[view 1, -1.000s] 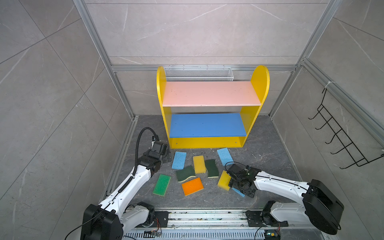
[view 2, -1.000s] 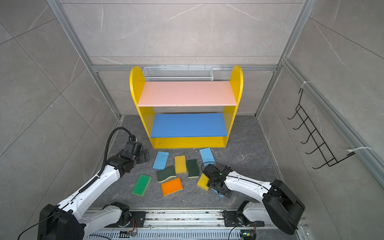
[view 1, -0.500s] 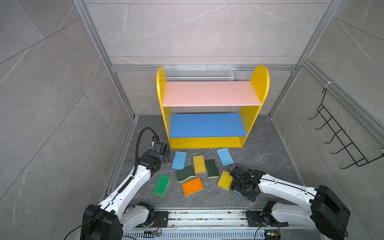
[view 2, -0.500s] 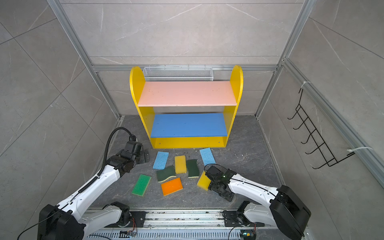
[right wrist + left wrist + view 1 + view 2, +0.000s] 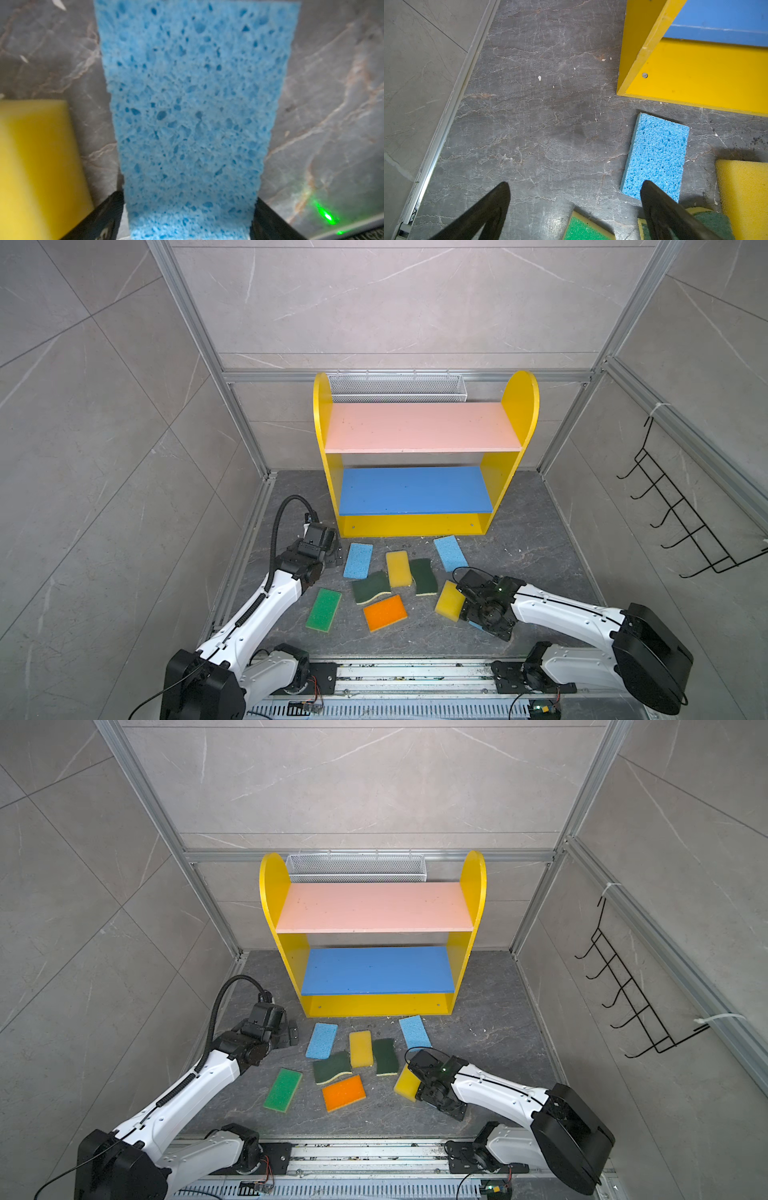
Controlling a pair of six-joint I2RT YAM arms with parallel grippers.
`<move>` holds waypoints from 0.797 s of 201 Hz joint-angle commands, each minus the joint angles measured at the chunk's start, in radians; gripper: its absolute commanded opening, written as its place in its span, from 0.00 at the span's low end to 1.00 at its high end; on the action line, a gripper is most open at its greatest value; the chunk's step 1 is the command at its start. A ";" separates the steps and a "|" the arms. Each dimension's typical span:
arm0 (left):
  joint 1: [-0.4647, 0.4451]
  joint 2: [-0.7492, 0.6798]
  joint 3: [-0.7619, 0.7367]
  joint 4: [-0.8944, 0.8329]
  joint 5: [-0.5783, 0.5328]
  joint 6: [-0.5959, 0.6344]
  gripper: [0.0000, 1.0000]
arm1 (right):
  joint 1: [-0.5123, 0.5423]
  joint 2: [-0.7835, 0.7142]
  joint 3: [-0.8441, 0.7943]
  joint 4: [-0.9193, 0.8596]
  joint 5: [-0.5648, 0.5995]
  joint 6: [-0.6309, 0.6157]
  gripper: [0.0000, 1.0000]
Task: Place and organize the cleaning sponges onto the shelf
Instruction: 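Lower the right gripper and close it on the light-blue sponge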
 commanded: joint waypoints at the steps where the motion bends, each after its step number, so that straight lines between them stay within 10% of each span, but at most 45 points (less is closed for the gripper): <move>1: -0.005 -0.020 0.014 -0.011 -0.006 -0.018 1.00 | 0.005 0.010 -0.027 -0.003 0.013 -0.025 0.91; 160: -0.007 -0.039 0.041 -0.028 -0.008 -0.018 1.00 | 0.022 -0.062 0.122 -0.209 0.146 -0.103 0.63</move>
